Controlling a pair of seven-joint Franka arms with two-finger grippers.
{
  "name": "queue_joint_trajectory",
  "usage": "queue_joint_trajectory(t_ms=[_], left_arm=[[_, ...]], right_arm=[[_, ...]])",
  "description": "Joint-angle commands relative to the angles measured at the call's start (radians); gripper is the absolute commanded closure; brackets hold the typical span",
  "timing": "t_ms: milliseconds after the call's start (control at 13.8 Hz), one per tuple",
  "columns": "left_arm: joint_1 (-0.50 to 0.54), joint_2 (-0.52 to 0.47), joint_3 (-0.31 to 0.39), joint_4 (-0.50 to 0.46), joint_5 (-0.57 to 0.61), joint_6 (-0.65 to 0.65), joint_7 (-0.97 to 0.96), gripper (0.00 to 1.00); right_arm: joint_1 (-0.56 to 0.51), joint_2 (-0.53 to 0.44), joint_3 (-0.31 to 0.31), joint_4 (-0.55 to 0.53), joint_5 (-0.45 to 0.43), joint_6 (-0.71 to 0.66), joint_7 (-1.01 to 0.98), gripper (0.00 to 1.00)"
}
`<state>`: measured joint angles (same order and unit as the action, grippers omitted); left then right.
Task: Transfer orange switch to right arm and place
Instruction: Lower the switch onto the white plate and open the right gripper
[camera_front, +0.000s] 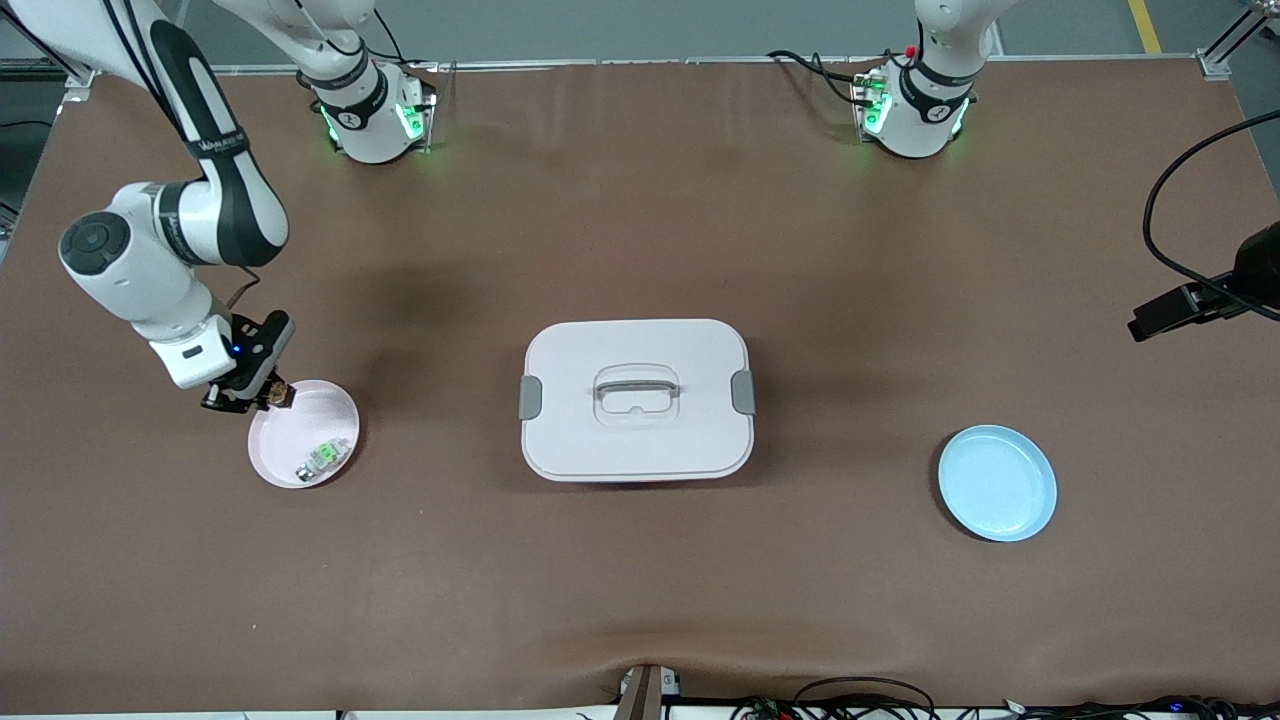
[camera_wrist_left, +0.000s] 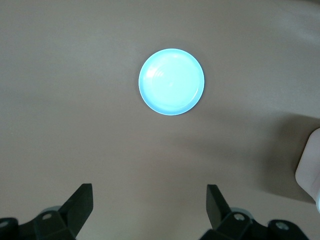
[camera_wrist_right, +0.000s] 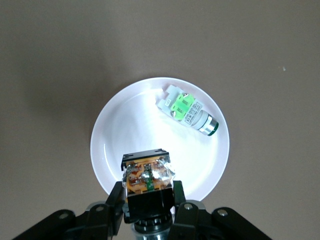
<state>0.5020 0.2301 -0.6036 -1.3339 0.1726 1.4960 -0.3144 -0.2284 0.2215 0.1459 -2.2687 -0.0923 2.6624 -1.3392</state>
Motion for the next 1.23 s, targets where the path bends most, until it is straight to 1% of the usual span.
queue_joint_trajectory(t_ms=[0,144,217,289,433,505,650,722,794,1011,1155], left_arm=[[0.015,-0.031,-0.004,-0.011,0.001,-0.011,0.023,0.00],[-0.014,-0.060,0.008,-0.016,-0.002,-0.011,0.029,0.00],[-0.046,-0.064,0.045,-0.019,-0.004,-0.011,0.029,0.00],[-0.093,-0.083,0.098,-0.025,-0.024,-0.011,0.032,0.00],[-0.193,-0.112,0.244,-0.045,-0.120,-0.011,0.038,0.00],[-0.248,-0.127,0.308,-0.066,-0.145,-0.011,0.053,0.00],[-0.366,-0.170,0.442,-0.111,-0.148,-0.005,0.110,0.00],[-0.420,-0.185,0.500,-0.128,-0.150,-0.003,0.144,0.00],[-0.454,-0.199,0.539,-0.143,-0.150,-0.002,0.175,0.00],[-0.468,-0.222,0.548,-0.168,-0.150,0.007,0.182,0.00],[-0.468,-0.236,0.548,-0.188,-0.150,0.023,0.189,0.00]], right_arm=[[-0.029,0.062,0.020,0.015,0.026,0.057,-0.048,1.00],[-0.034,0.104,0.021,0.023,0.026,0.092,-0.052,1.00],[-0.037,0.125,0.023,0.026,0.026,0.120,-0.052,1.00],[-0.043,0.148,0.024,0.032,0.026,0.141,-0.054,1.00],[-0.054,0.177,0.027,0.038,0.026,0.169,-0.055,1.00],[-0.055,0.186,0.029,0.038,0.026,0.183,-0.060,1.00],[-0.064,0.203,0.029,0.044,0.026,0.198,-0.072,1.00],[-0.071,0.210,0.040,0.055,0.026,0.200,-0.072,1.00],[-0.086,0.223,0.059,0.069,0.026,0.200,-0.072,1.00],[-0.164,0.260,0.130,0.086,0.026,0.202,-0.086,1.00],[-0.213,0.286,0.162,0.089,0.026,0.217,-0.119,1.00]])
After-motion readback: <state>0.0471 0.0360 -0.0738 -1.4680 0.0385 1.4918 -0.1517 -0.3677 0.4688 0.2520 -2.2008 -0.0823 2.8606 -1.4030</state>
